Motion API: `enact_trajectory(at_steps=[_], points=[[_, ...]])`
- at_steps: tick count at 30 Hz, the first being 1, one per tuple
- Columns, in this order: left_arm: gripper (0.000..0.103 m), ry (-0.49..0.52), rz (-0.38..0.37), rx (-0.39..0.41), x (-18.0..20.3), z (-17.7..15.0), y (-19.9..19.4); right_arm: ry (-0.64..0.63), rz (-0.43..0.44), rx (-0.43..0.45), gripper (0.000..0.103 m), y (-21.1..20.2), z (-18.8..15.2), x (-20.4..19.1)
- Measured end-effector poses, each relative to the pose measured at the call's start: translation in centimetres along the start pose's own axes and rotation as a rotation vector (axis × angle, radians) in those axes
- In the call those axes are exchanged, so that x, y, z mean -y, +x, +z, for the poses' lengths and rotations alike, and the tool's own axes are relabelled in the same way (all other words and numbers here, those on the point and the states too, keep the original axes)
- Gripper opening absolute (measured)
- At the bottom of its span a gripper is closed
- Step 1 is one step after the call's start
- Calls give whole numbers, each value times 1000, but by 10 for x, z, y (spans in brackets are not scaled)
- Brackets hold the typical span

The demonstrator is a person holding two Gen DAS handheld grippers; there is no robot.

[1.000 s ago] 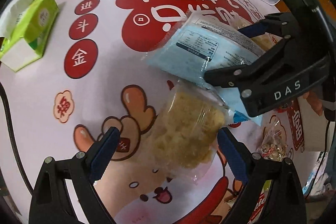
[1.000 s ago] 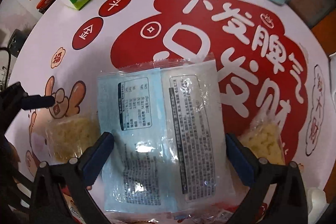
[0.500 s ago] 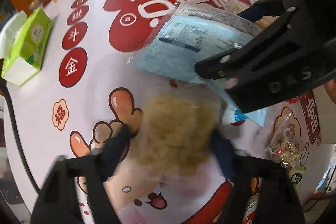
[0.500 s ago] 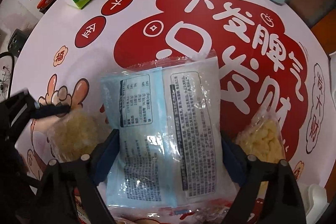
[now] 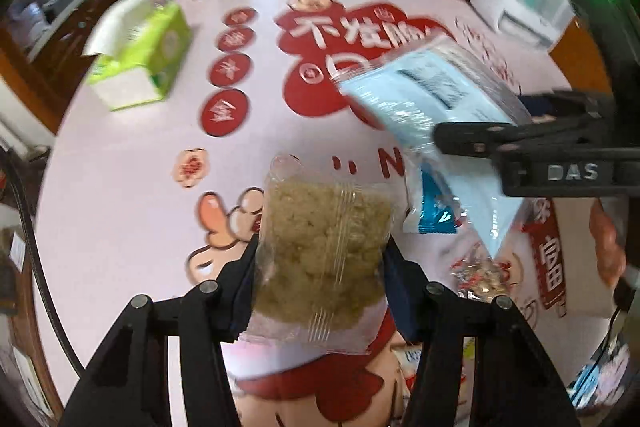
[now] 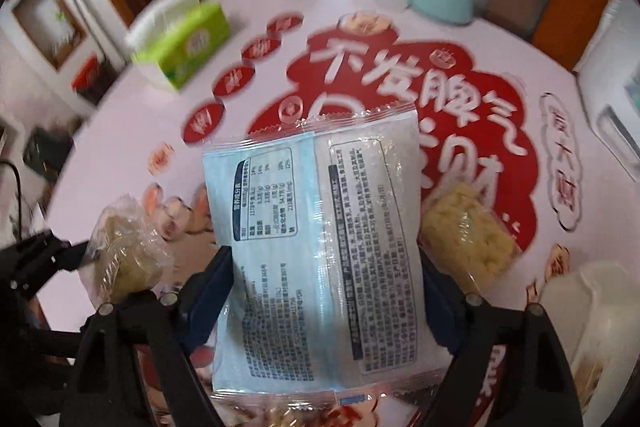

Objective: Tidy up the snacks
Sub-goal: 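Lift both held packs and carry them toward the white tray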

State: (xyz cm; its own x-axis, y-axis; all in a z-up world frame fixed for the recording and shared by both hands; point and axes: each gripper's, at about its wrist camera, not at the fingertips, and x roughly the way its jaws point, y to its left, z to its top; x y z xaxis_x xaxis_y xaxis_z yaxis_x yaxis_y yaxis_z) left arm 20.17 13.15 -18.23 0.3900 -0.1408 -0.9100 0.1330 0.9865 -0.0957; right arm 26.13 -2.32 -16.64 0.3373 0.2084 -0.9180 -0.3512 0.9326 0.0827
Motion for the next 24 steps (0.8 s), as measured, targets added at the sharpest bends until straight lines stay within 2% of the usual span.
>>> enact_trajectory(at_steps=[2,3,4,5,7,11,16,24], points=[[54,-17,7,22,-1,1,-15,44,23,63,85,-30,-10,3],[54,-23,9,35,1,0,-24,65,35,88,80,-42,-13,3],[54,-24,10,50,3,0,-35,86,42,115,71,-54,-13,4],[54,-22,14,67,7,0,-46,109,66,136,68,-70,-19,8],[54,-14,14,99,19,2,-64,153,89,182,68,-93,-31,16],[54,3,-23,161,56,11,-90,188,83,238,66,-133,-59,33],[54,63,-95,217,123,16,-120,228,57,320,65,-187,-101,71],[54,187,-192,239,256,20,-136,333,-56,441,65,-264,-171,151]])
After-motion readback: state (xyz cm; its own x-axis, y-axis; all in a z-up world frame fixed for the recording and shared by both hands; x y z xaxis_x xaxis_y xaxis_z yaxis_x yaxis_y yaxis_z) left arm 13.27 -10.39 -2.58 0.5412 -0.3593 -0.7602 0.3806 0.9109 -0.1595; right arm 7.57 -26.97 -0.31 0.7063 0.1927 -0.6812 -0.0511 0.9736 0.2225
